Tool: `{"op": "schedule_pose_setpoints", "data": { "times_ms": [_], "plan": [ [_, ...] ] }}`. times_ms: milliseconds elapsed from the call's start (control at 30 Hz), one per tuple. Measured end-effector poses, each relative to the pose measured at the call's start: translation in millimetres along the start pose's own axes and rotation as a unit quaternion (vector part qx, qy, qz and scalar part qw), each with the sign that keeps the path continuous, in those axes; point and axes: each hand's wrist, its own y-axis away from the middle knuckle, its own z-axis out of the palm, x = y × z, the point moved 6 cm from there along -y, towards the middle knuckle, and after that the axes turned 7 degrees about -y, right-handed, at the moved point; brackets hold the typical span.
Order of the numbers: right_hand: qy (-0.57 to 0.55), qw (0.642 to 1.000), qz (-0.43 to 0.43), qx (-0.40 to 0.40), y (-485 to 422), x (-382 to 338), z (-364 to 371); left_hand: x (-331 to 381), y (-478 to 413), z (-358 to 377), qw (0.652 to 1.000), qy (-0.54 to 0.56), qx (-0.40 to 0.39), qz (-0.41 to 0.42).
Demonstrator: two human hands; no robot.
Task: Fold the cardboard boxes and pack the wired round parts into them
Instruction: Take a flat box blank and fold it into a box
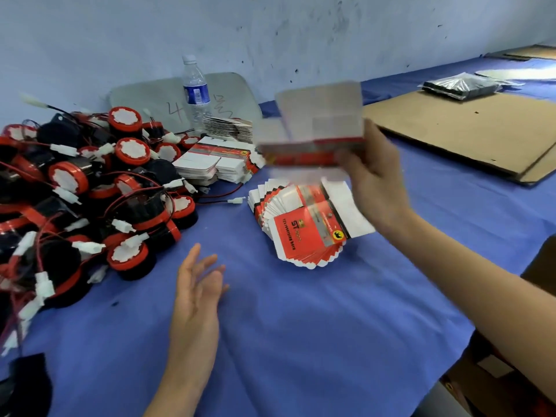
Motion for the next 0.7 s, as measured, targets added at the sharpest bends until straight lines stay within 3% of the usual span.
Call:
{"op": "schedule_pose_setpoints", "data": {
  "times_ms": [67, 200, 333, 433, 600, 700],
  "plan": [
    [-0.175, 0.974, 0.137, -0.034, 17, 6, 45, 13, 2, -6, 0.998, -0.047, 0.016, 0.05],
    [-0.289, 0.893, 0.315, -0.138, 71, 31, 137, 20, -2, -26, 0.994, -0.022, 0.073, 0.073],
    [-0.347, 0.863, 0.33, -0.163, 91, 40, 165, 14, -12, -48, 0.995, 0.021, 0.096, 0.036],
    [-0.377, 0.854, 0.294, -0.205, 94, 34, 166, 4, -15, -45, 0.998, 0.024, 0.059, 0.014],
    [-0.379, 0.812, 0.315, -0.313, 118, 15, 179, -10, -9, -22, 0.99, -0.142, 0.009, -0.021],
    [-0.424, 0.739, 0.387, -0.353, 129, 7, 178, -3, -6, -17, 0.972, -0.232, 0.005, 0.026]
  ]
}}
